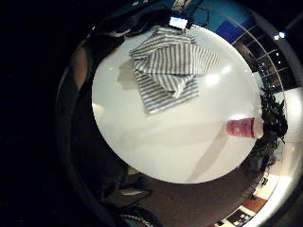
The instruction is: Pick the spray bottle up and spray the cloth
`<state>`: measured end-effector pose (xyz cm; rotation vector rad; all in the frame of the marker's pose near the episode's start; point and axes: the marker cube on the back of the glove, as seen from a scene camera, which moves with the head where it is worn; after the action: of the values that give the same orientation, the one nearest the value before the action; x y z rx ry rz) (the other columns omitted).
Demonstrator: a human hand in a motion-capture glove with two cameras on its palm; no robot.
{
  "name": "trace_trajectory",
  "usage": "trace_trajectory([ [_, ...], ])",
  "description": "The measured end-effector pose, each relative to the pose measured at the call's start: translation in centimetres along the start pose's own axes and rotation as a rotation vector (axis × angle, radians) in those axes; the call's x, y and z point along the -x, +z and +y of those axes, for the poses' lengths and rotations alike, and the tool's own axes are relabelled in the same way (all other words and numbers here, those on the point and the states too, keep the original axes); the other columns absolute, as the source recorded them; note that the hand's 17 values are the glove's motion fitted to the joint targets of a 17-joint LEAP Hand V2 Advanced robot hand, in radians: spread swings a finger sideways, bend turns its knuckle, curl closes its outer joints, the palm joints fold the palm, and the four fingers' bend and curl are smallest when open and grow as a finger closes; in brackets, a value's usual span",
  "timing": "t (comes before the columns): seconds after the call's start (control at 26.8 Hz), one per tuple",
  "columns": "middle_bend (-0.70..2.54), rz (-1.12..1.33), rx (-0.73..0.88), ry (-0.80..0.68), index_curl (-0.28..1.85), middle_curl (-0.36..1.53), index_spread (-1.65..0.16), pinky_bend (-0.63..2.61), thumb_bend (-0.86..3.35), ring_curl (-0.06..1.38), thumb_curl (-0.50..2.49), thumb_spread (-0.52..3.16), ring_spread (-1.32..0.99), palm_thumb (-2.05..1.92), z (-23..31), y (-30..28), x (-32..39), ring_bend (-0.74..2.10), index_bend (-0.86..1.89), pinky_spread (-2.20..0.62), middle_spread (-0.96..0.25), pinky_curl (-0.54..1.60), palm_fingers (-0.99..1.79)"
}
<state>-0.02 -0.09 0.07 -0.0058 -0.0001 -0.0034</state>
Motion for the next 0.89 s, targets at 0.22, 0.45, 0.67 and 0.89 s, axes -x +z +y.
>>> trace_trajectory([
  [0.22,0.33,-0.004,0.005,0.001,0.14,0.16,-0.33,0.3,0.13,0.14,0.08,0.67,-0.11,0.29,-0.1,0.4,0.0,0.3,0.18,0.13,-0.11,0.14,0.53],
  [0.45,0.33,0.003,-0.004,0.004,0.19,0.21,-0.39,0.28,0.1,0.18,0.11,0.84,-0.13,0.31,-0.4,0.4,-0.1,0.29,0.16,0.16,-0.13,0.18,0.52],
  [0.67,0.33,0.03,-0.031,0.037,0.22,0.24,-0.41,0.26,0.06,0.2,0.14,0.93,-0.14,0.33,-1.0,-0.2,-1.3,0.28,0.16,0.17,-0.13,0.21,0.53],
  [0.89,0.31,0.092,-0.09,0.135,0.24,0.27,-0.42,0.23,0.03,0.22,0.16,0.99,-0.15,0.36,-2.1,-1.4,-3.6,0.29,0.16,0.18,-0.13,0.23,0.55],
])
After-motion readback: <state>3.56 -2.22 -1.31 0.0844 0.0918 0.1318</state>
